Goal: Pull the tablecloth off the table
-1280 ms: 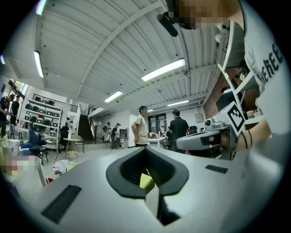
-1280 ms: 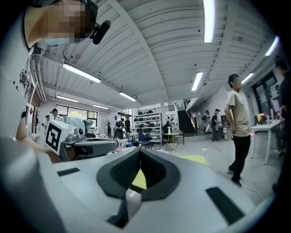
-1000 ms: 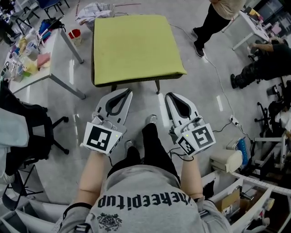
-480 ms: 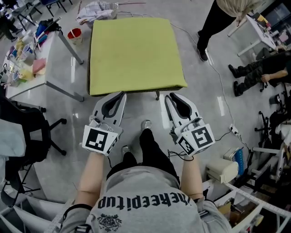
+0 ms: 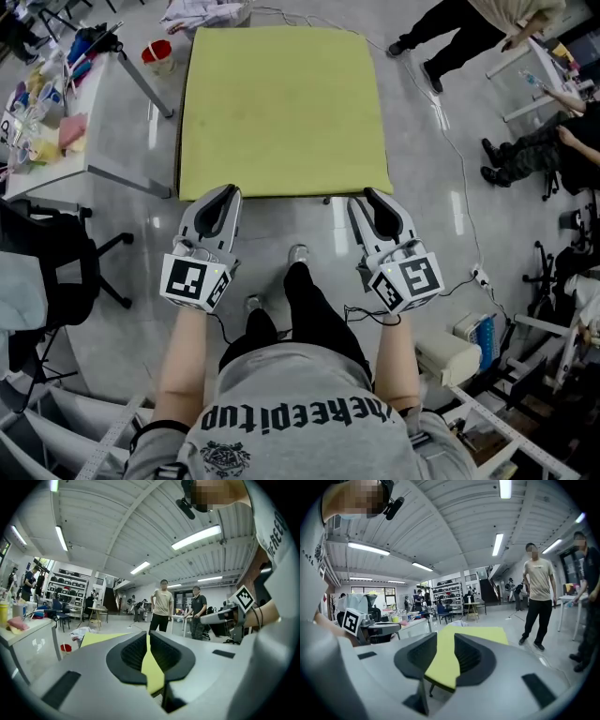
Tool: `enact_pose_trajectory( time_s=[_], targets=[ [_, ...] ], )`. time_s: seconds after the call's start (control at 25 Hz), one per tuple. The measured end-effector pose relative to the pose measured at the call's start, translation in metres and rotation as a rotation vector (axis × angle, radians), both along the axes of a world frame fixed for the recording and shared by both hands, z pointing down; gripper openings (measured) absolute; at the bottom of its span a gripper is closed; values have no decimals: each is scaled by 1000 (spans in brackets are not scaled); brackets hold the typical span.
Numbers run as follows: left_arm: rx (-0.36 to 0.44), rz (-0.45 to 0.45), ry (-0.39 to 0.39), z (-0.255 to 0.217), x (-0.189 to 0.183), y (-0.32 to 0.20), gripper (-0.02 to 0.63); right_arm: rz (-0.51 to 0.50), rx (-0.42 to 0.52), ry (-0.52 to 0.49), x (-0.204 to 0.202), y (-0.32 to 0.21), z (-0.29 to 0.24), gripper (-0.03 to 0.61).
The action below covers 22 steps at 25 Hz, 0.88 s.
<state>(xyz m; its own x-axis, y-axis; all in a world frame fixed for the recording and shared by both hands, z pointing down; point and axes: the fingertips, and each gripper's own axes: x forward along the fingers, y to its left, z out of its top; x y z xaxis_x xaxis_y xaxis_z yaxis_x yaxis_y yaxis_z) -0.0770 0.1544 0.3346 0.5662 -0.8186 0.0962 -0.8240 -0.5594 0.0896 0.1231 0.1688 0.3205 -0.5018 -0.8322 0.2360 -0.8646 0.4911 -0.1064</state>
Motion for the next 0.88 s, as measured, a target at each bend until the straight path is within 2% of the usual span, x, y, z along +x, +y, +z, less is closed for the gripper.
enact_pose_trajectory(
  time_s=[0.28,0.4,0.6,0.88],
  targets=[
    [-74,-82,-62,52,-28,-17,23,86,-90,-25,37,-16,44,140],
    [-112,-121,-64,73,-43,-22,69,134,-127,-36,57,-21,63,154],
    [-187,-200,-62,104,-71,-27,101,185,-188,-17,82,-26,94,167],
    [-279,-269,-116,151,-100,-24,141,246,-260,-3,104,-30,140,196]
  ],
)
